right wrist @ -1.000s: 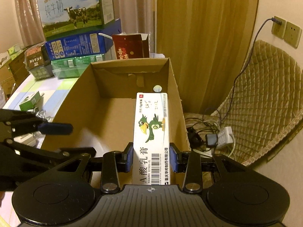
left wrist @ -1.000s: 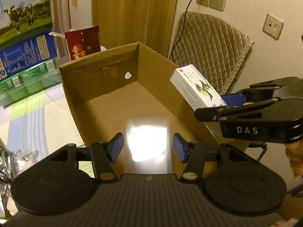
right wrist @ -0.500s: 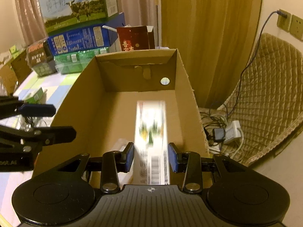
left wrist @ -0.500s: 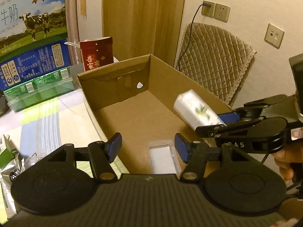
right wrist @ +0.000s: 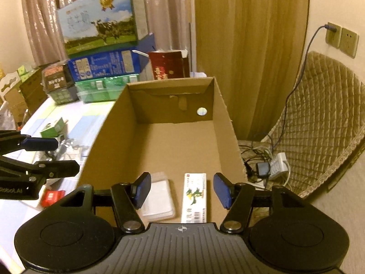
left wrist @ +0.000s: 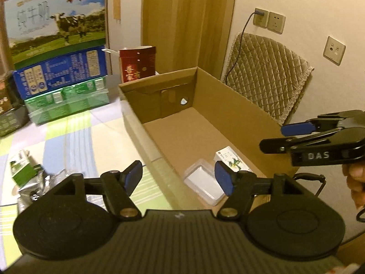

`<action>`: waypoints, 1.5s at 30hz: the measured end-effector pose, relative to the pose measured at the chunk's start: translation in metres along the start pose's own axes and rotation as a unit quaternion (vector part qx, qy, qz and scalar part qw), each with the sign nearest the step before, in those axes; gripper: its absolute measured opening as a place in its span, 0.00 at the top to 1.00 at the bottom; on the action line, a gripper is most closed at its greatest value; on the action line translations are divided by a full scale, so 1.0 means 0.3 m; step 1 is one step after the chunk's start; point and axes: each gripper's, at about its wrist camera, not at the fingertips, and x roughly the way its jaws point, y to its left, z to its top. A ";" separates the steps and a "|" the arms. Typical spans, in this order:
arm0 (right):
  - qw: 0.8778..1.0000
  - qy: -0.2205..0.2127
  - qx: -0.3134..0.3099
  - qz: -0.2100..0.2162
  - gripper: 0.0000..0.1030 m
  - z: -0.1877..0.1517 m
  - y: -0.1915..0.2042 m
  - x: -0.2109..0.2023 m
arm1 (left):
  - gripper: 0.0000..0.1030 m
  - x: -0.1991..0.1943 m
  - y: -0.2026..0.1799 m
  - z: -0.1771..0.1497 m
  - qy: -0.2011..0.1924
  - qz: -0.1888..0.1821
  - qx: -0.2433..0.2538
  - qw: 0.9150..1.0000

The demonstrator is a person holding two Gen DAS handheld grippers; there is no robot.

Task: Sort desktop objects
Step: 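Withdraw both tools from the cardboard box back over the table items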

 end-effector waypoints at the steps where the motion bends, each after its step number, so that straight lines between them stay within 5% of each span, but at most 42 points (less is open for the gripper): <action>1: 1.000 -0.001 0.000 0.001 0.39 -0.005 0.010 -0.013 | 0.36 -0.015 0.004 -0.004 0.000 0.004 -0.001 1.000; 15: 1.000 -0.011 -0.025 0.012 0.02 -0.089 0.196 -0.175 | 0.22 -0.266 0.077 -0.106 -0.015 0.034 -0.012 0.999; 27: 0.997 -0.011 -0.066 0.046 0.02 -0.115 0.396 -0.209 | 0.01 -0.489 0.196 -0.211 -0.034 0.087 -0.023 0.995; 45: 0.991 -0.002 -0.101 0.083 0.02 -0.136 0.601 -0.171 | 0.01 -0.663 0.448 -0.433 -0.011 0.145 -0.077 0.986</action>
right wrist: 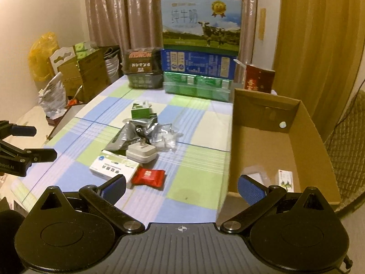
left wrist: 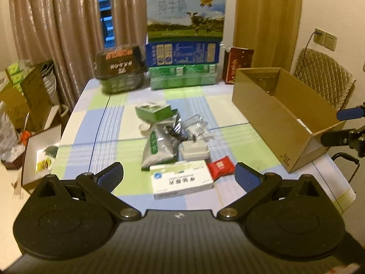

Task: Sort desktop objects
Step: 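Withdraw both tools from the cardboard box back over the table items, then grasp the white Mecobalamin box with the left tool while the right tool grasps the red candy packet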

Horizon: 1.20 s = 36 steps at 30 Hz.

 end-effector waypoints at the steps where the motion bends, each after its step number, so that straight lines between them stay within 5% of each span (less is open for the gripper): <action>1: 1.000 0.001 -0.001 0.001 0.02 -0.001 0.008 0.004 | 0.01 0.001 0.012 -0.009 0.003 0.002 -0.002 1.000; 12: 0.999 0.025 -0.013 0.016 0.02 -0.013 0.073 0.113 | 0.01 0.066 0.098 -0.064 0.028 0.013 -0.008 0.999; 22: 0.998 0.051 -0.034 0.034 0.02 -0.025 0.099 0.254 | 0.01 0.187 0.123 -0.085 0.056 -0.014 0.015 0.998; 29: 0.991 0.073 -0.098 0.054 0.02 -0.032 0.133 0.388 | 0.01 0.300 0.114 -0.089 0.079 -0.064 0.088 0.991; 36: 0.963 0.107 -0.224 0.104 0.02 -0.029 0.176 0.515 | 0.04 0.416 0.104 -0.058 0.089 -0.121 0.184 0.971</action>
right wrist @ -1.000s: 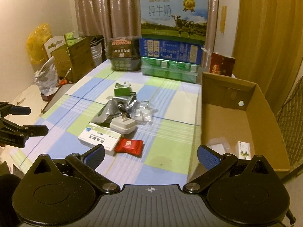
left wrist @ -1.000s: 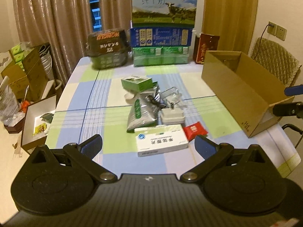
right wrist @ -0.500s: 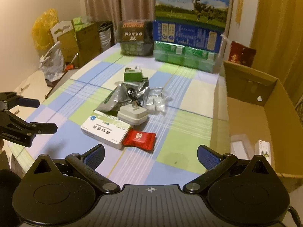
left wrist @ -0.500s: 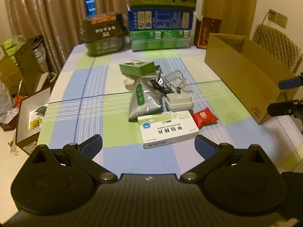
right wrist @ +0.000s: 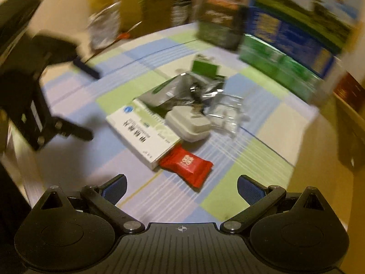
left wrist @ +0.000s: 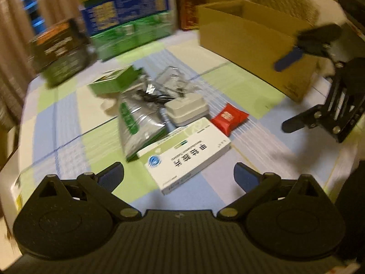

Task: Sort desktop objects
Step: 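Grasp the white Mecobalamin box with the left tool while the right tool grasps the red candy packet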

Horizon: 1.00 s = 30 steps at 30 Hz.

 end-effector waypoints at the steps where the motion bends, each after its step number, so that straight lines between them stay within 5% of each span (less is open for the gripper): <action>1: 1.000 0.003 -0.018 0.005 0.02 0.011 -0.001 0.012 | 0.05 0.011 0.004 0.008 0.002 -0.008 0.015 1.000; 12: 0.978 0.088 -0.183 0.053 0.20 0.122 -0.010 0.176 | 0.13 0.172 0.021 0.082 0.046 -0.113 0.167 0.978; 18: 0.964 0.133 -0.220 0.071 0.20 0.123 -0.025 0.256 | 0.14 0.253 0.042 0.073 0.083 -0.133 0.191 0.969; 30: 0.951 0.167 -0.245 0.090 0.20 0.118 -0.051 0.369 | 0.13 0.339 0.092 0.100 0.095 -0.151 0.200 0.963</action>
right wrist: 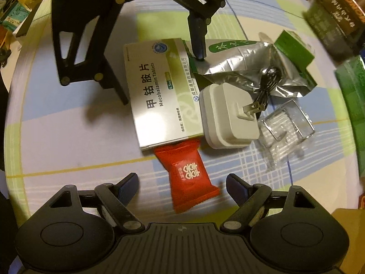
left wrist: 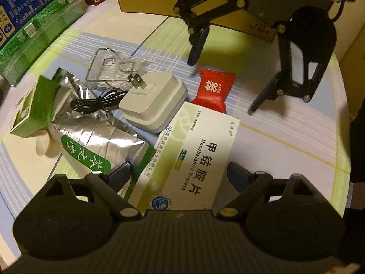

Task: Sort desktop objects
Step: 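Grasp the white Mecobalamin box with the left tool while the right tool grasps the red candy packet, then lift both held items and carry them toward the cardboard box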

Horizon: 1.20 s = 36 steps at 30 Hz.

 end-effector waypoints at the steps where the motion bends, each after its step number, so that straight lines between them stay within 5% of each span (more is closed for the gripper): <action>1: 1.000 0.000 0.002 0.003 0.20 0.002 -0.003 0.004 | 0.13 0.002 -0.002 0.003 0.003 -0.001 0.002 1.000; 7: 0.999 -0.006 0.025 0.029 0.29 0.000 -0.041 0.017 | 0.22 -0.009 -0.031 -0.021 0.021 -0.004 -0.006 1.000; 12: 0.998 0.000 0.049 0.036 0.65 -0.015 -0.038 -0.004 | 0.29 -0.009 -0.098 -0.061 0.040 -0.016 -0.012 0.999; 15: 0.997 0.014 0.075 0.019 0.72 -0.037 -0.022 -0.015 | 0.29 -0.020 -0.117 -0.069 0.030 -0.013 -0.033 0.999; 23: 0.973 0.003 0.227 0.050 0.73 -0.146 0.003 -0.054 | 0.29 -0.016 -0.159 -0.009 0.012 0.015 -0.054 0.998; 28: 0.955 -0.030 0.294 0.028 0.73 -0.215 0.010 -0.070 | 0.34 0.001 -0.177 0.015 0.011 0.039 -0.077 0.996; 31: 0.943 -0.063 0.326 0.018 0.64 -0.293 0.040 -0.099 | 0.34 -0.004 -0.192 0.010 0.009 0.050 -0.098 0.994; 33: 0.939 -0.082 0.333 0.004 0.47 -0.318 0.077 -0.103 | 0.34 -0.013 -0.201 -0.002 0.010 0.056 -0.117 0.992; 36: 0.930 -0.115 0.349 -0.014 0.47 -0.347 0.108 -0.063 | 0.34 -0.031 -0.220 -0.028 0.008 0.065 -0.140 0.988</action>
